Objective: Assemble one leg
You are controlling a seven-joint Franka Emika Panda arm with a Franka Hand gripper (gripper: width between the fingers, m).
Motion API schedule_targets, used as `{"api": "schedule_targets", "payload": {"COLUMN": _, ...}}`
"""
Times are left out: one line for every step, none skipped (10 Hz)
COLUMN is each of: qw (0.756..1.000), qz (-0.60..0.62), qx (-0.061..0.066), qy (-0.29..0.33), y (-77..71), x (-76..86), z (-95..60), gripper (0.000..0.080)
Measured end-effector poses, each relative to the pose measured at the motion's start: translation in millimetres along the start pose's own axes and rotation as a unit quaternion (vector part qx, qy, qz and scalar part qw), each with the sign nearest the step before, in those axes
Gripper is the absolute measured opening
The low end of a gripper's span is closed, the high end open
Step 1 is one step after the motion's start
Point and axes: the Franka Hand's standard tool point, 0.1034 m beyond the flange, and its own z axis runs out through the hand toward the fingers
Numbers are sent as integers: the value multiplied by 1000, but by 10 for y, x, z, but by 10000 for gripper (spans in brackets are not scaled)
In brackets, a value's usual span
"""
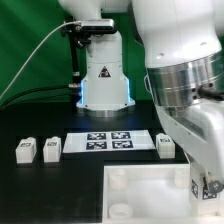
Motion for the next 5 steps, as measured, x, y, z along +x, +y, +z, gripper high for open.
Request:
{"api": "schedule_targets", "payload": {"qw": 1000, "qz": -9, "qx": -1, "qy": 0, "y": 3, "x": -2, "z": 3, "gripper": 300}}
{"api": "schedule_targets", "payload": {"qw": 1000, "qz": -26, "qx": -1, "qy": 0, "y": 4, "x": -2, "z": 5, "gripper": 398}}
{"api": "schedule_targets", "payload": {"qw": 1000, "qz": -28, "qx": -1, "qy": 0, "y": 6, "x": -1, "z": 9, "gripper": 575}}
{"api": "schedule_targets", "payload": {"qw": 991, "qz": -130, "qx": -17, "qy": 3, "y": 40, "x": -3, "z": 14, "gripper": 575}}
{"api": "schedule_targets", "payload": {"qw": 977, "qz": -209, "qx": -37, "qy": 6, "y": 61, "x": -57, "z": -19, "gripper": 627}}
